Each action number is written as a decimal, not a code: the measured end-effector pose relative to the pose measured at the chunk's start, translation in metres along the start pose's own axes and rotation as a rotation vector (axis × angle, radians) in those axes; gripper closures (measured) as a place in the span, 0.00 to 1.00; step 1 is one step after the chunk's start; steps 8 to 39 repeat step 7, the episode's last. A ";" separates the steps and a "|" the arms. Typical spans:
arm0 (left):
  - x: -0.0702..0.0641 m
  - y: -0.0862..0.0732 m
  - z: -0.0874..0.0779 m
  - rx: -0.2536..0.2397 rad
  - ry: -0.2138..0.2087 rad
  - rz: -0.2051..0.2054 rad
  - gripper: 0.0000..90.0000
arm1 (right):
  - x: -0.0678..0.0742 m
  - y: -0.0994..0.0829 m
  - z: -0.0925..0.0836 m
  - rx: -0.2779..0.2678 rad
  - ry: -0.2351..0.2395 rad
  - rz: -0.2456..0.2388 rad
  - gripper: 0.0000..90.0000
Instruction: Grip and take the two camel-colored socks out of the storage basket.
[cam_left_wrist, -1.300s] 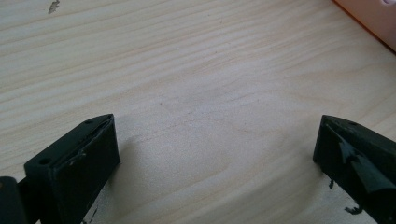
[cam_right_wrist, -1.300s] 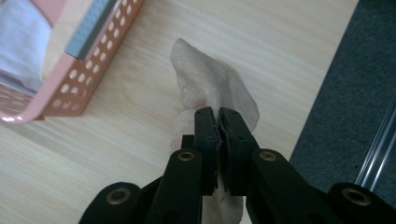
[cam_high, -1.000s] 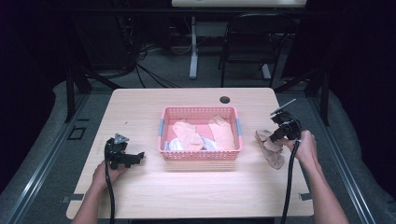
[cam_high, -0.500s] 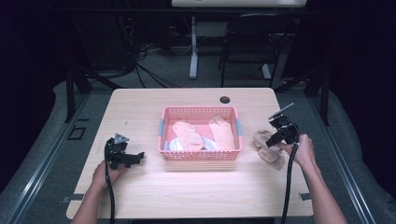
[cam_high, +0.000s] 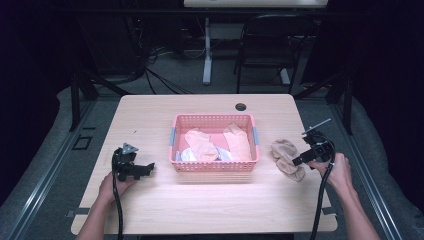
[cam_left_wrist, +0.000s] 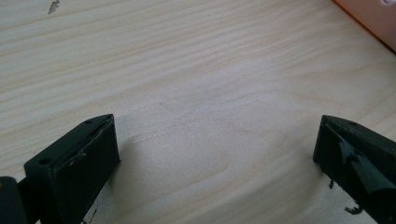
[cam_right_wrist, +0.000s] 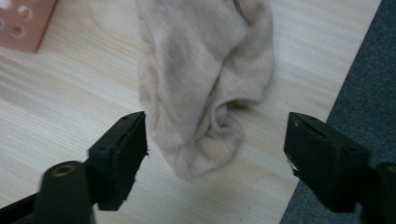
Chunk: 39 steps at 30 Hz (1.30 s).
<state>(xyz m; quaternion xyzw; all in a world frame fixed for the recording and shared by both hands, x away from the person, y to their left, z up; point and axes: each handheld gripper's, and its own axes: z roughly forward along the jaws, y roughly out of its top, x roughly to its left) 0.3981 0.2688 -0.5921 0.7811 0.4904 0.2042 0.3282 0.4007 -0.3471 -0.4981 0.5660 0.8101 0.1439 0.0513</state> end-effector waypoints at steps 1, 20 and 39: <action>0.000 0.000 0.000 0.000 0.000 0.001 0.00 | -0.002 -0.003 0.002 -0.001 0.001 0.009 0.17; 0.000 0.000 0.000 0.000 0.000 0.000 0.00 | -0.012 -0.008 0.006 0.004 -0.002 0.018 0.12; 0.000 0.000 0.000 0.000 0.000 0.000 0.00 | -0.012 -0.008 0.006 0.004 -0.002 0.018 0.12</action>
